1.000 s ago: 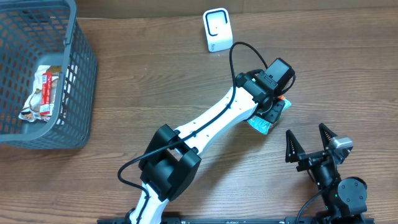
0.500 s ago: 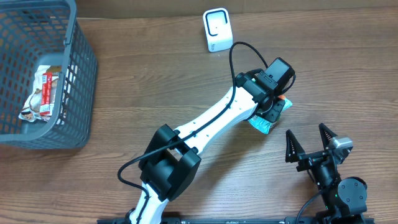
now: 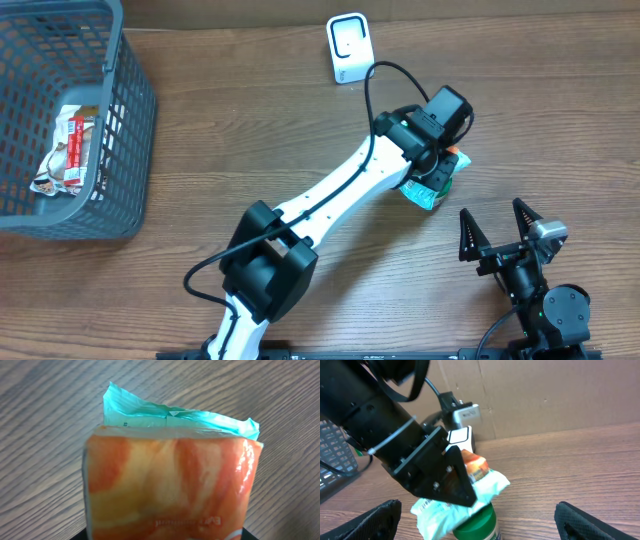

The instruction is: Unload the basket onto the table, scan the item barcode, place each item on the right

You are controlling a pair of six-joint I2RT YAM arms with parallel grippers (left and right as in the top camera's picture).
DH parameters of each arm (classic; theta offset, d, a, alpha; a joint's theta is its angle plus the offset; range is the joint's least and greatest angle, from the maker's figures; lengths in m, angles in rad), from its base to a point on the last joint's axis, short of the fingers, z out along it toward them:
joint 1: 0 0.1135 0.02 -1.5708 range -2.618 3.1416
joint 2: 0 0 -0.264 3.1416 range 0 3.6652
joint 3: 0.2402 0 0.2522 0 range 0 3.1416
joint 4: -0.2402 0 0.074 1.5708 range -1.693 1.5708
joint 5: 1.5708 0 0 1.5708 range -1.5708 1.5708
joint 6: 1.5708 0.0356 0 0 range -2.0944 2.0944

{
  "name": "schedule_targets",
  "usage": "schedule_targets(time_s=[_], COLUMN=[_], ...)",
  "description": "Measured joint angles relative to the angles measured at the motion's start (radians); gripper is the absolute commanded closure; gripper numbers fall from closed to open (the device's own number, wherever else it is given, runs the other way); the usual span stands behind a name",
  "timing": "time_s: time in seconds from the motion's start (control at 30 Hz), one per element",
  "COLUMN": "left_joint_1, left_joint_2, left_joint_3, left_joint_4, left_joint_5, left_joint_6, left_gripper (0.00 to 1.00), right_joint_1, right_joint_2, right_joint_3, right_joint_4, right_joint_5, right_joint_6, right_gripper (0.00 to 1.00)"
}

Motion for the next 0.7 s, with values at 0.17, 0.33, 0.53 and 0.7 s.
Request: schedule_targets(time_s=[0.17, 0.33, 0.53, 0.7], left_joint_1=[0.035, 0.079, 0.096, 0.098], left_joint_2=[-0.027, -0.042, -0.043, -0.043], left_joint_3=[0.001, 0.003, 0.005, 0.005], left_joint_4=[-0.013, -0.035, -0.096, -0.175], left_joint_5=[0.002, 0.014, -0.023, -0.104], left_joint_6=[0.0, 0.0, -0.005, -0.039], left_gripper=[0.61, 0.6, 0.59, 0.58], right_joint_1=[0.0, 0.0, 0.0, 0.0], right_joint_2=[0.0, 0.0, 0.0, 0.0], right_joint_3=[0.0, 0.0, 0.0, 0.0], right_joint_4=[0.0, 0.0, 0.0, 0.001], right_joint_5=[0.0, 0.0, 0.0, 0.0], right_joint_6=[0.0, 0.0, 0.0, 0.001], right_gripper=[0.0, 0.0, 0.0, 0.0])
